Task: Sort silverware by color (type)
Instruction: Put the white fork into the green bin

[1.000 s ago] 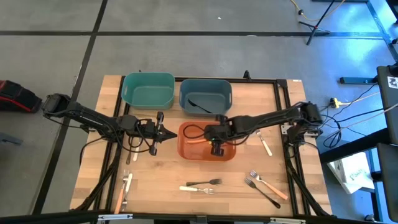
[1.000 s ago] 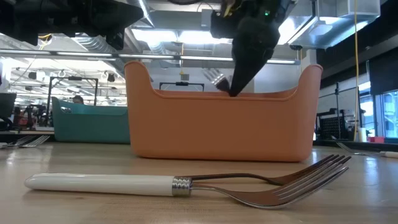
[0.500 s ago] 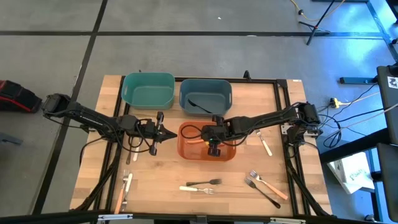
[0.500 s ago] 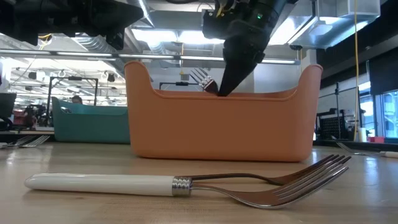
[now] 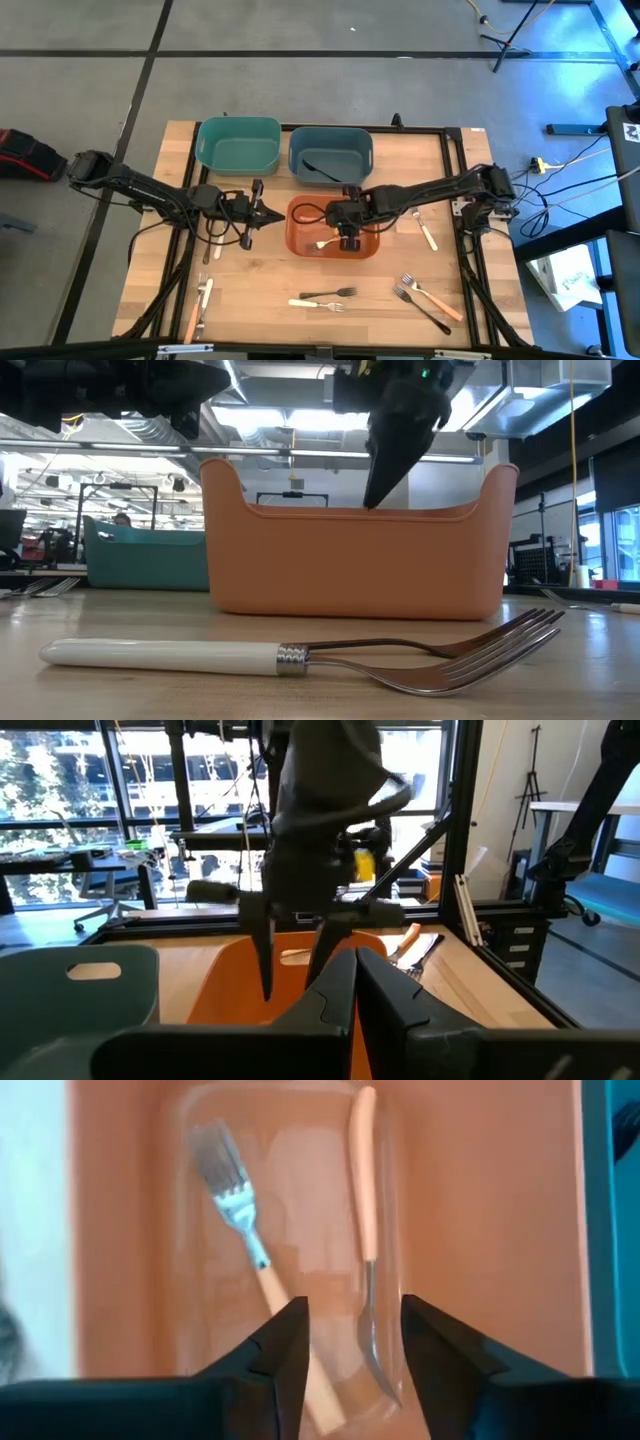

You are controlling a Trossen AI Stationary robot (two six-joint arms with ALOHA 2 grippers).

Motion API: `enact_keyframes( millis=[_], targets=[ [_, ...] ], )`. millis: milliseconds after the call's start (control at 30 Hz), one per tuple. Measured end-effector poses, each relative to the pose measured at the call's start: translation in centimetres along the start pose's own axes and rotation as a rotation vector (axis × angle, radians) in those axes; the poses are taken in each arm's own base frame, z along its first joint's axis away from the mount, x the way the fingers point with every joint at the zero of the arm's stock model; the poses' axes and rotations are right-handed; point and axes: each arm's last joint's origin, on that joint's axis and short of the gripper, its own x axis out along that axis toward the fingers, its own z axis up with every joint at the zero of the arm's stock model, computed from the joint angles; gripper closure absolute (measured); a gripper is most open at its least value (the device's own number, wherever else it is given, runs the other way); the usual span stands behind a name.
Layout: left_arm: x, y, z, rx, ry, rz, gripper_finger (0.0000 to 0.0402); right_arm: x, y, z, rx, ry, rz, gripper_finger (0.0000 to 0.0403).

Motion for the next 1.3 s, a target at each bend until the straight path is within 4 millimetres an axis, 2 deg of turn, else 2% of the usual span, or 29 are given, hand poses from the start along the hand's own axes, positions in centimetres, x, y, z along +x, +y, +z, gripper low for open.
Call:
enact_keyframes(
  millis=[167,333,467,633,833,1000,1300],
  targets=[
    [0.0,0.0,0.0,-0.016,0.001,-0.007,0.0395,-2.4,2.0,-0.4,-0.062,-0.003,0.027,0.0253],
    [0.0,-0.5,0.0,-0.018,0.005,-0.031,0.0395,-5.8,4.1,-1.9,-0.088,-0.027,0.017,0.0255],
    [-0.1,-0.6,-0.1,-0.018,0.005,-0.036,0.0395,-8.8,5.1,-3.9,-0.084,-0.110,-0.025,0.0256],
    [-0.1,-0.5,-0.1,-0.017,0.005,-0.026,0.0395,-10.3,4.9,-7.8,0.044,-0.124,-0.027,0.0256],
    [-0.1,-0.4,-0.1,-0.017,0.009,0.011,0.0395,-9.4,3.0,-13.7,0.276,-0.090,-0.063,0.0256],
    [-0.1,-0.4,-0.1,-0.017,0.006,0.017,0.0395,-7.5,1.1,-17.8,0.482,-0.041,-0.154,0.0256],
    [-0.1,-0.4,0.0,-0.017,0.005,0.021,0.0395,-3.2,-1.7,-21.6,0.748,0.210,-0.212,0.0256]
  ],
)
